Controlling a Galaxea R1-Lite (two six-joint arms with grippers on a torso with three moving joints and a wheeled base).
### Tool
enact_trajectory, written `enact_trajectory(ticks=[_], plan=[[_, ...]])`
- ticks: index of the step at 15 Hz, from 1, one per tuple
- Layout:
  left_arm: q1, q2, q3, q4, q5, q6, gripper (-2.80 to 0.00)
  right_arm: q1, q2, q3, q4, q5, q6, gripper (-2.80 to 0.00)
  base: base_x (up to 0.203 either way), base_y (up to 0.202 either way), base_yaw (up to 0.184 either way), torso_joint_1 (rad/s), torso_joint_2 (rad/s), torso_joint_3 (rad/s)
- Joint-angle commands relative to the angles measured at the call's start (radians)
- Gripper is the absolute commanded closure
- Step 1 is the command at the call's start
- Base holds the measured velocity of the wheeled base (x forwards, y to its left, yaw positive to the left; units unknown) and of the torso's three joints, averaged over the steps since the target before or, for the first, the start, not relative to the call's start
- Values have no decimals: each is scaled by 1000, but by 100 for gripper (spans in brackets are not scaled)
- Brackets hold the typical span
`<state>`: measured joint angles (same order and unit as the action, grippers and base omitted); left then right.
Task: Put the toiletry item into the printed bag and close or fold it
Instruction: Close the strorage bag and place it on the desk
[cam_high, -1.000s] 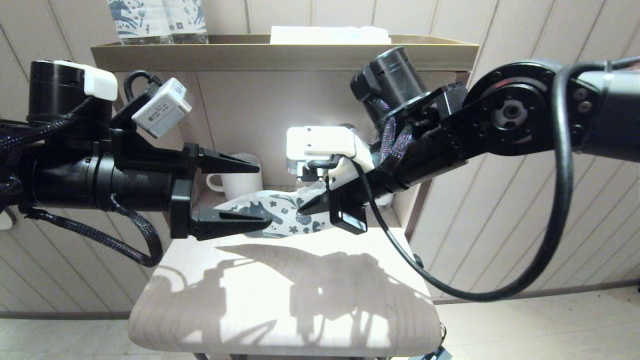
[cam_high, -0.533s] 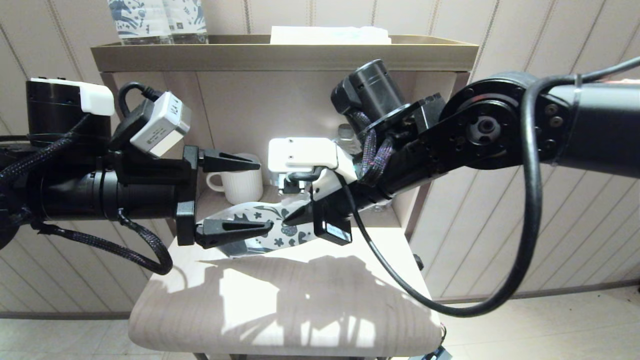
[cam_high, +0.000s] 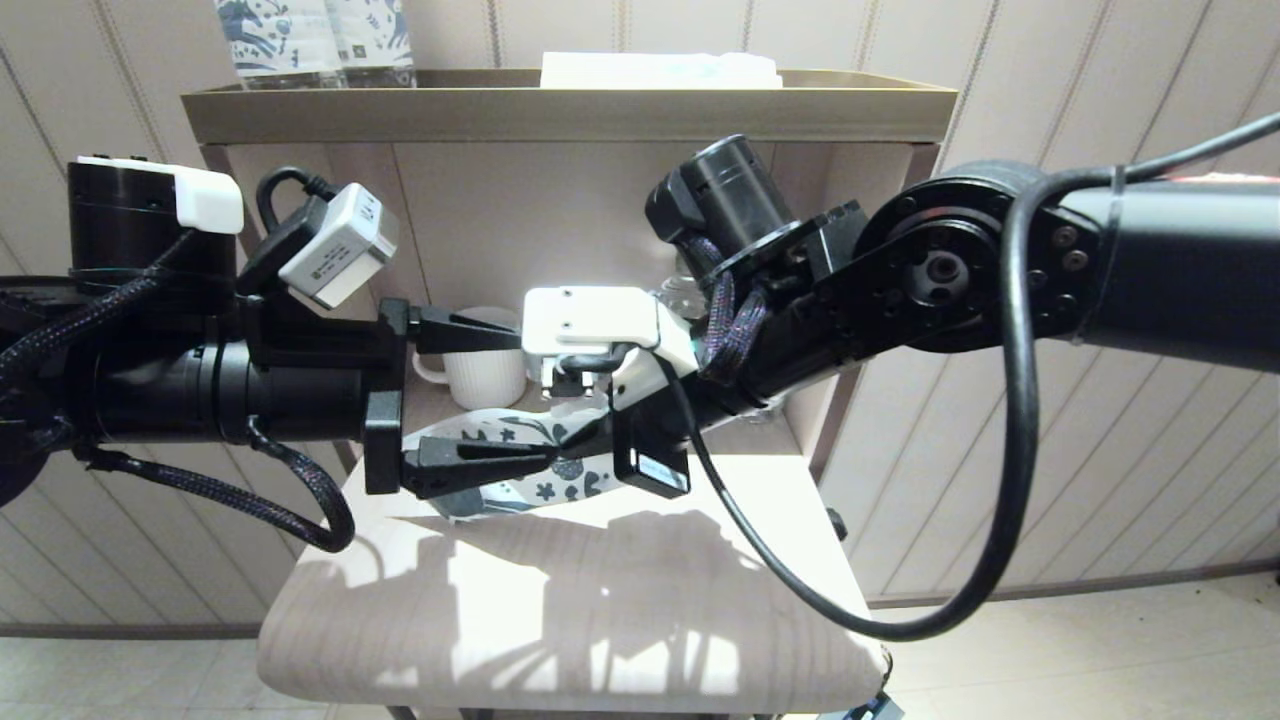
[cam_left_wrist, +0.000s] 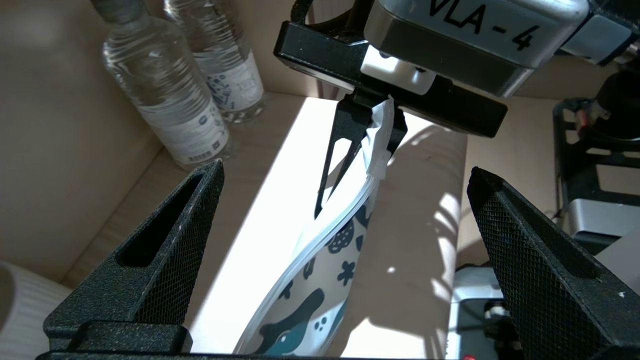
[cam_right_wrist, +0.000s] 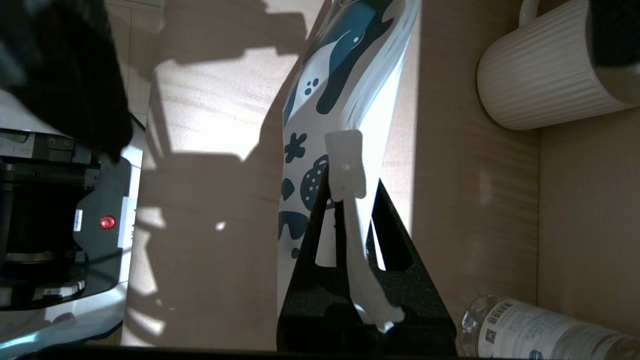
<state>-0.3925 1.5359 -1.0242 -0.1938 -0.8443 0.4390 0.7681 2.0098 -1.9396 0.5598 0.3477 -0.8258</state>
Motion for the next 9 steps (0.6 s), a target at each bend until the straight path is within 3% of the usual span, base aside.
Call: enact_trajectory(ticks=[1, 4, 9], plan=[[-15, 4, -3, -2, -5, -8, -280, 0, 3, 0, -8, 2, 2, 0, 0, 0, 0, 0, 0, 0], [-43, 6, -4, -13, -3, -55, -280, 0, 5, -1, -14, 25, 19, 0, 0, 0, 0, 0, 0, 0], [-43, 7, 0, -13, 1, -54, -280, 0, 6, -1, -24, 30, 25, 0, 0, 0, 0, 0, 0, 0]])
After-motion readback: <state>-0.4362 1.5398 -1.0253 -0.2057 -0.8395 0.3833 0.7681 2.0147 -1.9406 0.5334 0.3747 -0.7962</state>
